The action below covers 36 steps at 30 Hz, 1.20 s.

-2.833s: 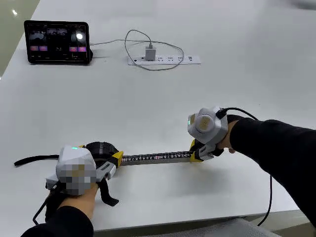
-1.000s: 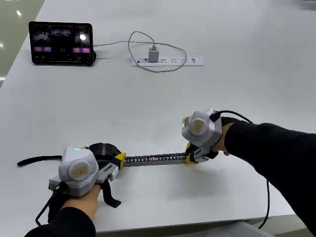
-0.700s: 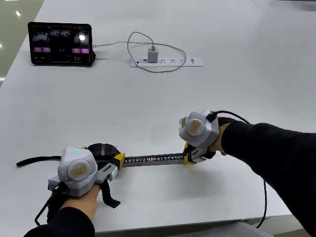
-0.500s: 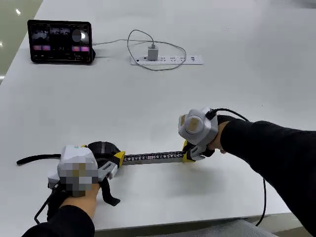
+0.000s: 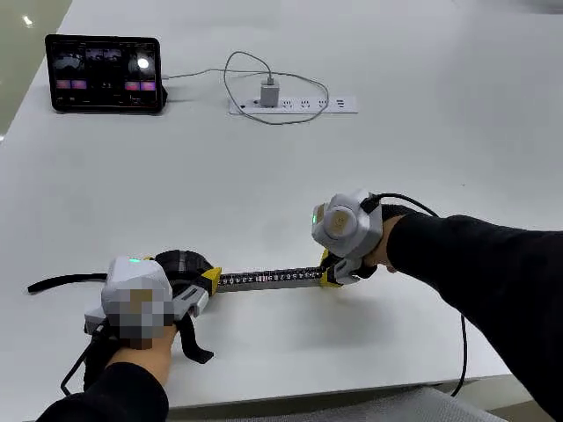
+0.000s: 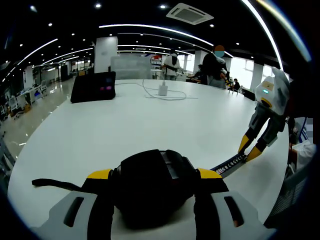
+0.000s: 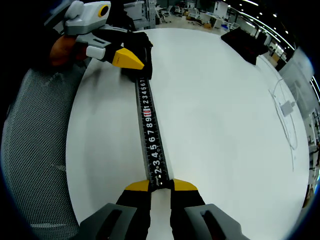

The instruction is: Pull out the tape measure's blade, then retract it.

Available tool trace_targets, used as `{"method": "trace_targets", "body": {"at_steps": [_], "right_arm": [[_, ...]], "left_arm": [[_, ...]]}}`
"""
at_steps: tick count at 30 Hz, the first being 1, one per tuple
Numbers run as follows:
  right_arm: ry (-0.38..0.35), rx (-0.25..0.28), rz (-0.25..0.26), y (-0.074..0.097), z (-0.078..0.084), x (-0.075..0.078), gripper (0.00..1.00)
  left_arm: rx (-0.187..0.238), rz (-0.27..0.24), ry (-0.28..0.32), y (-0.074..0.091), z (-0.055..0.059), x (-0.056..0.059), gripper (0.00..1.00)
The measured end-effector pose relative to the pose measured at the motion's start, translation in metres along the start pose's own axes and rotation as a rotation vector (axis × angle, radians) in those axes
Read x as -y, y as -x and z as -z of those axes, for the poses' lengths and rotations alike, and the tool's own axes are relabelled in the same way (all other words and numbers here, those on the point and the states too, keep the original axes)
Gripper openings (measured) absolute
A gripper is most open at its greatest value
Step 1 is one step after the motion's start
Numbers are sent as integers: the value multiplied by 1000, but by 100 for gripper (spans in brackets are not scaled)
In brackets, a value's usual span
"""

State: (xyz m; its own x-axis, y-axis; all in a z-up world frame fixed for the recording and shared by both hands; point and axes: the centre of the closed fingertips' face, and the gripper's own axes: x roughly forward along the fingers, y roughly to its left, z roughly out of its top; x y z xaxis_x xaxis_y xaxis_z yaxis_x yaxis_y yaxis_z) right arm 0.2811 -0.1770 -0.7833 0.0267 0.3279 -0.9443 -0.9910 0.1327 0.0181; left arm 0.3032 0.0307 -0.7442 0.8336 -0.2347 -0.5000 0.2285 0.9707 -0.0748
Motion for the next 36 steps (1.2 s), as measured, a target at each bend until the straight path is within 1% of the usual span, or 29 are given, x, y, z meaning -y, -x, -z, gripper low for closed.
{"method": "trace_targets", "body": {"at_steps": [4, 9, 36], "right_arm": [[13, -8, -5, 0, -1, 0, 11], [-13, 3, -7, -1, -3, 1, 11], [-6, 5, -8, -5, -13, 0, 11]], "left_arm": [[-1, -1, 1, 0, 0, 0, 60], [0, -1, 2, 0, 0, 0, 60], [1, 2, 6, 0, 0, 0, 60]]}}
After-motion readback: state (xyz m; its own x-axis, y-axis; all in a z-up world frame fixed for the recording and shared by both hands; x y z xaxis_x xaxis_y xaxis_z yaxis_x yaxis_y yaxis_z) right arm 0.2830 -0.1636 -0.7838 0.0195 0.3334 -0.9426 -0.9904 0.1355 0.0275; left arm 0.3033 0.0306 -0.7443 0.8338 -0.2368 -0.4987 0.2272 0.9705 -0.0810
